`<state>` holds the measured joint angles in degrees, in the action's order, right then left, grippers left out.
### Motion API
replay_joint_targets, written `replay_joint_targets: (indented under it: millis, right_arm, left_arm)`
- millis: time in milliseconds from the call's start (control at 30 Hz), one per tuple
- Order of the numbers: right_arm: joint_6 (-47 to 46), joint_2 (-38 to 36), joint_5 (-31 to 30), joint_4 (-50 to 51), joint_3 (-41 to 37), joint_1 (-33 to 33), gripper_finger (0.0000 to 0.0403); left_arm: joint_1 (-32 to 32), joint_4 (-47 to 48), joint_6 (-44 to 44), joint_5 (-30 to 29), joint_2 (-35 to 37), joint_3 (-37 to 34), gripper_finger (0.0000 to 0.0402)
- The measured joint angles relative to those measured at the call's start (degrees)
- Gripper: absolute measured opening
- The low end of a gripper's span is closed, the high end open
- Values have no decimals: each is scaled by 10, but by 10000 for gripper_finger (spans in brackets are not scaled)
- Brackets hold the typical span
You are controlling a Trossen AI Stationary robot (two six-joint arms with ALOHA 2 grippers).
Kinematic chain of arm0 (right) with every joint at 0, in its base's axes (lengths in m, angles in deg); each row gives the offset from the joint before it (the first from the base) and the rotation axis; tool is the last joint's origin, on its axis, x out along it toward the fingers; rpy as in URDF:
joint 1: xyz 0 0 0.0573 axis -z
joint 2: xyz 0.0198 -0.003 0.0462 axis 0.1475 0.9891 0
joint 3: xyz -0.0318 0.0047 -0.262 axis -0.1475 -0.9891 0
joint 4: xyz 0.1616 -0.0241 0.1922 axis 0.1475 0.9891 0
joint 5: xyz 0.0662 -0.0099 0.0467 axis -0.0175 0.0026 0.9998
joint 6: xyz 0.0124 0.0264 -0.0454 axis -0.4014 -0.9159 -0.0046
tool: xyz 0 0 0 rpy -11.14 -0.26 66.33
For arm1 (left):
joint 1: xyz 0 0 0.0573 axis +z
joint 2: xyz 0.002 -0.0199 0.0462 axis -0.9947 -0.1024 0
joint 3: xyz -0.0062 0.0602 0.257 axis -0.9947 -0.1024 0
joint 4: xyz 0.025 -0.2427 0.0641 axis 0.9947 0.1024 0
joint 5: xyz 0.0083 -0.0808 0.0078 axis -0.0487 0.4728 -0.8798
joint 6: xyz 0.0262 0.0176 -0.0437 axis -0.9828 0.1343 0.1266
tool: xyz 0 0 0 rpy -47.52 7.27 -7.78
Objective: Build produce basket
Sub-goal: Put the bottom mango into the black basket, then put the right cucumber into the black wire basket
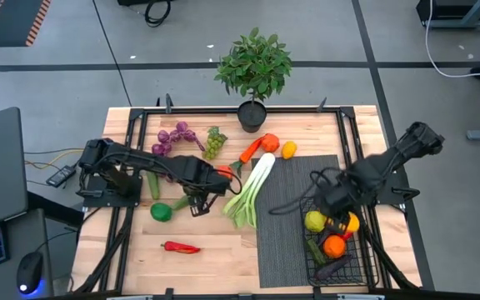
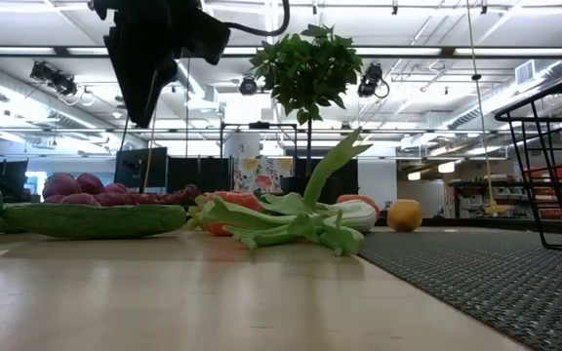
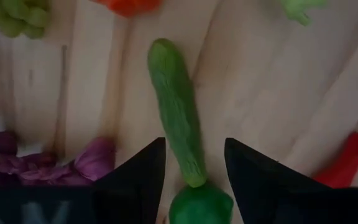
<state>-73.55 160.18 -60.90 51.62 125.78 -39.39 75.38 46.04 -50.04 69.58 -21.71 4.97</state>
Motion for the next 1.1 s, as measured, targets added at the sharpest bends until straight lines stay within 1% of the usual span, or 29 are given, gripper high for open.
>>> replay_joint_targets:
  millis: [100,233,367,433,533,667,800,900,1000,1100]
  right_arm:
    - [-22,0,4,-49,-37,-27,173]
    - [-53,0,-22,-97,-71,-52,188]
    - [-62,0,-33,-108,-76,-64,223]
    - [-61,-5,-24,-108,-76,-66,244]
    - [-66,-20,-7,-108,-76,-66,273]
    - [-99,-50,-5,-106,-76,-66,304]
    - [-147,-79,-24,-106,-76,-65,321]
    - [-179,-95,-60,-107,-76,-65,324]
    - [-195,-102,-102,-111,-76,-65,323]
    - [-196,-101,-141,-115,-76,-65,323]
  left_arm:
    - [1,-5,14,6,0,0,171]
    - [-4,-21,65,13,0,0,171]
    - [-23,-47,103,23,0,0,171]
    - [-33,-48,120,24,0,0,171]
    - [-47,-41,115,24,0,0,171]
    - [-53,-22,100,24,17,-7,171]
    - [-46,-32,112,23,80,-57,171]
    - [-38,-70,146,22,152,-121,171]
    - [-28,-112,204,23,216,-193,171]
    - [-23,-160,268,24,253,-250,172]
